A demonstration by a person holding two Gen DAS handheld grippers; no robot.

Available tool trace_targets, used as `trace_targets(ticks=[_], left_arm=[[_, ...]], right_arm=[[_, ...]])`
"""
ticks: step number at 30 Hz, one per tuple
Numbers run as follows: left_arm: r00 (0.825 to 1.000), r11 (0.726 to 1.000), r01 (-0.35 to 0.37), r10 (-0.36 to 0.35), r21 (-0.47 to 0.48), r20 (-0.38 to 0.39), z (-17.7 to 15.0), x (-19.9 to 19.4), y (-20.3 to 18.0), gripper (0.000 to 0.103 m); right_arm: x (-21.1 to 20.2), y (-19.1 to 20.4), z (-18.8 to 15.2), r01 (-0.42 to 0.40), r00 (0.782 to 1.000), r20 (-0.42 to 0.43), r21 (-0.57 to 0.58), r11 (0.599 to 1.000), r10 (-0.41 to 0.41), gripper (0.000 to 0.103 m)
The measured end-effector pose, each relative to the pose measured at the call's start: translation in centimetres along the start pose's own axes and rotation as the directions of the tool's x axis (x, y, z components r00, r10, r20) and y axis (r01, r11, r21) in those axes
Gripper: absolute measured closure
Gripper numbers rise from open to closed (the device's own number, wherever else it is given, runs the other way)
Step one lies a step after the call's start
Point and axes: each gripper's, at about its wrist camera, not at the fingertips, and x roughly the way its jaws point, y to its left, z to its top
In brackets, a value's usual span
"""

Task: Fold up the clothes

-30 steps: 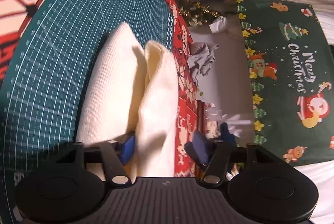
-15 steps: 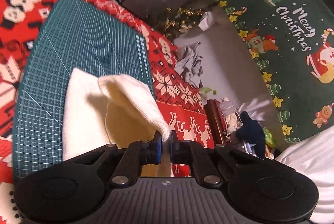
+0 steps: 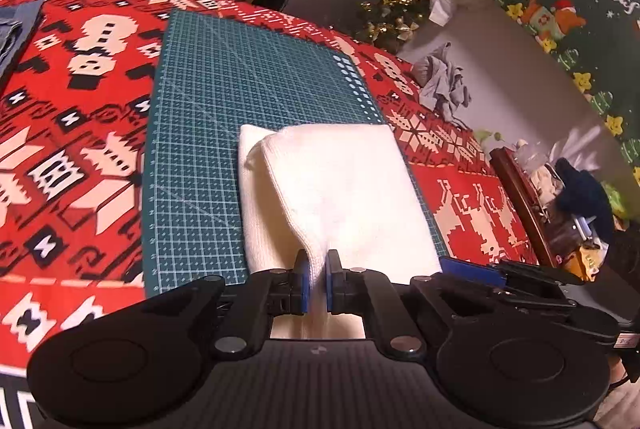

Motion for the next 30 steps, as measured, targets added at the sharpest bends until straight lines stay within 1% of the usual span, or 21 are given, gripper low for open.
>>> trace_targets(ticks=[4, 6, 9, 11, 13, 14, 15, 16, 18, 19, 21, 22, 23, 24, 25, 26, 27, 28, 29, 30], left_arm=[[0.999, 0.998, -0.016, 0.014, 0.055, 0.04, 0.0, -0.7, -0.6, 0.095], [0.998, 0.995, -0.049, 0.047, 0.084, 0.032, -0.4, -0.6, -0.9, 0.095], [0.999, 0.998, -0.044, 0.043, 0.044, 0.009, -1.0, 0.4, 0.6, 0.092], [1.0, 1.0, -0.019, 0.019, -0.017, 0.013, -0.8, 0.2, 1.6, 0.089], [0.999, 0.998, -0.013, 0.017, -0.069, 0.051, -0.2, -0.6, 2.4, 0.074], [0.997, 0.996, -0.01, 0.016, -0.085, 0.071, 0.1, -0.9, 2.9, 0.063], [0.996, 0.994, 0.003, 0.006, -0.105, 0.087, 0.5, -1.1, 3.4, 0.061], [0.995, 0.991, 0.037, -0.024, -0.131, 0.095, 0.9, -1.2, 4.0, 0.061], [0.99, 0.974, 0.117, -0.099, -0.193, 0.103, 2.0, -0.7, 5.4, 0.055], [0.987, 0.963, 0.146, -0.126, -0.227, 0.102, 2.7, -0.3, 6.2, 0.054], [0.98, 0.932, 0.196, -0.18, -0.306, 0.08, 3.7, 1.2, 7.9, 0.055], [0.974, 0.907, 0.227, -0.221, -0.354, 0.06, 4.1, 2.1, 8.8, 0.055], [0.96, 0.874, 0.27, -0.279, -0.404, 0.038, 4.5, 3.1, 9.5, 0.057], [0.943, 0.837, 0.305, -0.332, -0.455, 0.021, 4.7, 4.0, 10.2, 0.064], [0.928, 0.804, 0.33, -0.372, -0.495, 0.014, 4.8, 4.7, 10.6, 0.068], [0.918, 0.785, 0.346, -0.397, -0.513, 0.012, 4.9, 5.2, 10.9, 0.069], [0.915, 0.779, 0.351, -0.403, -0.519, 0.014, 5.0, 5.5, 11.0, 0.071], [0.918, 0.783, 0.349, -0.396, -0.515, 0.02, 5.2, 5.6, 10.9, 0.075], [0.928, 0.8, 0.339, -0.371, -0.495, 0.035, 5.4, 5.4, 10.6, 0.087], [0.942, 0.831, 0.322, -0.33, -0.453, 0.063, 5.6, 4.8, 10.1, 0.096]], right_arm=[[0.1, 0.5, 0.0, 0.012, 1.0, -0.009, -0.026, 1.0, -0.013, 0.069], [0.2, 0.6, 0.0, 0.012, 1.0, -0.015, -0.027, 1.0, -0.012, 0.069], [0.8, 0.7, -0.2, 0.015, 0.999, -0.033, -0.033, 0.999, -0.016, 0.069], [1.0, 0.8, -0.1, 0.019, 0.999, -0.039, -0.039, 0.999, -0.021, 0.068], [1.1, 0.8, -0.1, 0.023, 0.999, -0.043, -0.046, 0.999, -0.025, 0.066], [1.2, 0.9, 0.0, 0.025, 0.999, -0.046, -0.05, 0.998, -0.027, 0.066], [1.2, 0.8, 0.0, 0.025, 0.999, -0.047, -0.05, 0.998, -0.028, 0.066], [1.2, 0.9, 0.0, 0.025, 0.998, -0.048, -0.051, 0.998, -0.028, 0.066], [1.3, 0.9, 0.0, 0.025, 0.998, -0.05, -0.052, 0.998, -0.028, 0.065], [1.3, 0.9, 0.0, 0.024, 0.998, -0.051, -0.052, 0.998, -0.027, 0.065], [1.5, 1.0, 0.1, 0.023, 0.998, -0.052, -0.053, 0.998, -0.026, 0.064], [1.5, 1.0, 0.1, 0.023, 0.998, -0.052, -0.053, 0.998, -0.026, 0.064], [1.6, 1.0, 0.2, 0.023, 0.998, -0.052, -0.053, 0.998, -0.026, 0.064], [1.6, 1.0, 0.2, 0.023, 0.998, -0.053, -0.052, 0.998, -0.026, 0.064], [1.6, 0.9, 0.1, 0.023, 0.998, -0.053, -0.05, 0.998, -0.025, 0.064], [1.7, 0.9, 0.1, 0.023, 0.998, -0.054, -0.048, 0.999, -0.025, 0.064], [1.7, 0.8, 0.1, 0.023, 0.998, -0.055, -0.045, 0.999, -0.025, 0.064], [1.7, 0.8, 0.1, 0.023, 0.998, -0.056, -0.041, 0.999, -0.025, 0.064], [1.7, 0.7, 0.0, 0.024, 0.998, -0.057, -0.037, 0.999, -0.026, 0.064], [1.7, 0.7, 0.0, 0.024, 0.998, -0.058, -0.033, 0.999, -0.026, 0.064]])
